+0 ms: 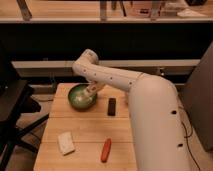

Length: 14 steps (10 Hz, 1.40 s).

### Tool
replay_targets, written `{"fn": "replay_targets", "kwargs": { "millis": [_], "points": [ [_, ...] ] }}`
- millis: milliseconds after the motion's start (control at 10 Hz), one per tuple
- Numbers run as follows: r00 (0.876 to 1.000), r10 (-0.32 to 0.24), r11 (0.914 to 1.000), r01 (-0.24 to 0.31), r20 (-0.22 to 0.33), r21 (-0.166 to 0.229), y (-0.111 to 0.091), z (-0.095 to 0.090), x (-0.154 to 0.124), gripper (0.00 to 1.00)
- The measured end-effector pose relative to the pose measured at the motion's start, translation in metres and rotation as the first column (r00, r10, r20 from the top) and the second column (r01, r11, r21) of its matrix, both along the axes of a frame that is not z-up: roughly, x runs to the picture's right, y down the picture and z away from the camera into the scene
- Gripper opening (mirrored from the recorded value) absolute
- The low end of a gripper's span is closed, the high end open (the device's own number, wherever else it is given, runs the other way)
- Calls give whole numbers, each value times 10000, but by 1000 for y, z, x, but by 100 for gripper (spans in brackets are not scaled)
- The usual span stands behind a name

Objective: Place the bottle in the ceramic bowl

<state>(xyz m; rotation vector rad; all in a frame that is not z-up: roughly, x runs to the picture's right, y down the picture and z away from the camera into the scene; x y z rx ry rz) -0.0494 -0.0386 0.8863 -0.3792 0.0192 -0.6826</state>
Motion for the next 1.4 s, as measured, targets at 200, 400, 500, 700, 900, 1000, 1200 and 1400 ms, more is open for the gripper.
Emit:
{"fn": "replay_targets", "kwargs": {
  "millis": [200, 400, 500, 700, 900, 1000, 1200, 1400],
  "points": [
    [10000, -56, 10000, 56, -54, 77, -1, 1, -1, 58],
    [9999, -92, 9998, 94, -120, 148, -4, 2, -1, 68],
    [9998, -104, 9998, 107, -148, 177, -5, 2, -1, 73],
    [9997, -133, 9996, 138, -188, 235, -7, 2, -1, 73],
    [9996, -155, 9995, 161, -221, 283, -8, 3, -1, 71],
    [9995, -166, 9993, 175, -264, 316, -9, 3, -1, 63],
    [9993, -202, 9991, 213, -305, 374, -11, 4, -2, 62],
    [9991, -218, 9987, 235, -365, 454, -13, 3, -4, 50]
  ]
}}
